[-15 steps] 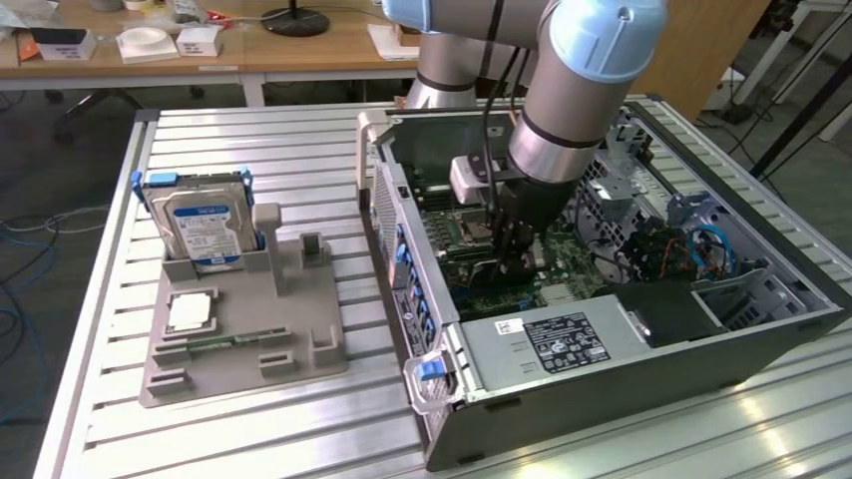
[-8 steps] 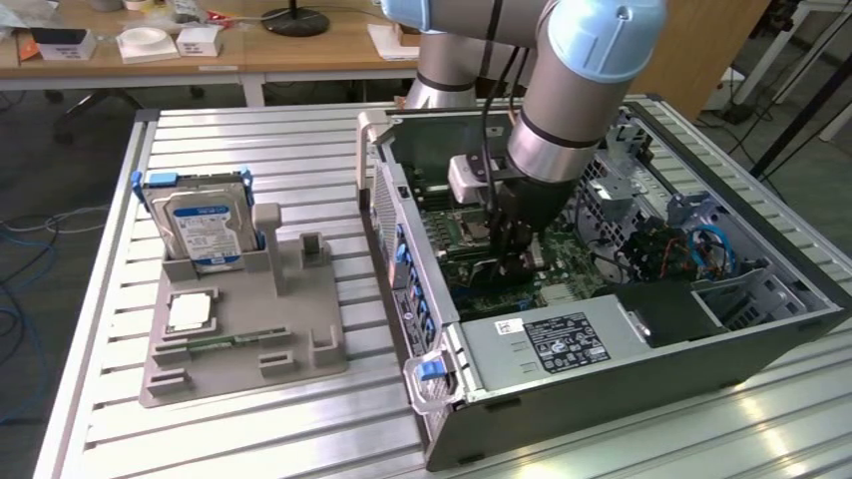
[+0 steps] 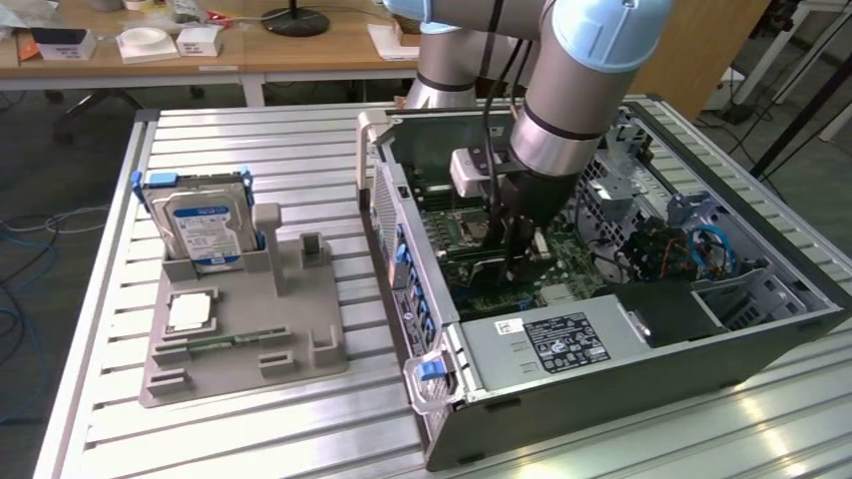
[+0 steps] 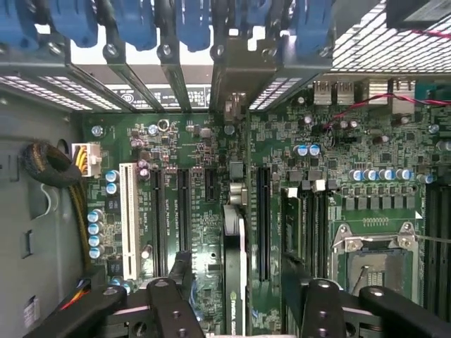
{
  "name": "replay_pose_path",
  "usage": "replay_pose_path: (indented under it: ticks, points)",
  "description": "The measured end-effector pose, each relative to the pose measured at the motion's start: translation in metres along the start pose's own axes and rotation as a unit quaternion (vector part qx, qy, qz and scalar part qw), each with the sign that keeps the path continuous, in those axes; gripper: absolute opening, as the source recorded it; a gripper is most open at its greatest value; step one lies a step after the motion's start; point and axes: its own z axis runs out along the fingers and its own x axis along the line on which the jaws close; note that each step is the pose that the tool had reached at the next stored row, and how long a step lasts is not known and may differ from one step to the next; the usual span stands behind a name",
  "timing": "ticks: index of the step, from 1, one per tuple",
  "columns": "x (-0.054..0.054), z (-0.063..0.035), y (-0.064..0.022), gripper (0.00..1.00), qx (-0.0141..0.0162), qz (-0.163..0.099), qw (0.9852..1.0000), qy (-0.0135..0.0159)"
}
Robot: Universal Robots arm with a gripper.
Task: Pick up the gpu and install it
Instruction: 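Insert the gpu into the slot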
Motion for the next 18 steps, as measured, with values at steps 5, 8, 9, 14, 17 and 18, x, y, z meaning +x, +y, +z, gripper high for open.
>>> replay_pose_path:
  ticks: [5,8,9,14,17,18]
  points:
    - [-0.001,-0.0179,0.0003,0.63,0.0000,0.000,1.0000,0.0000]
    - [-0.001,-0.0227,0.0004,0.63,0.0000,0.000,1.0000,0.0000]
    - [-0.002,-0.0247,0.0004,0.63,0.0000,0.000,1.0000,0.0000]
    - [-0.002,-0.0288,0.0005,0.61,0.0000,0.000,1.0000,-0.0001]
    - [-0.002,-0.0289,0.0005,0.49,0.0000,0.000,1.0000,0.0000]
    - [-0.002,-0.0289,0.0005,0.43,0.0000,0.000,1.0000,0.0000]
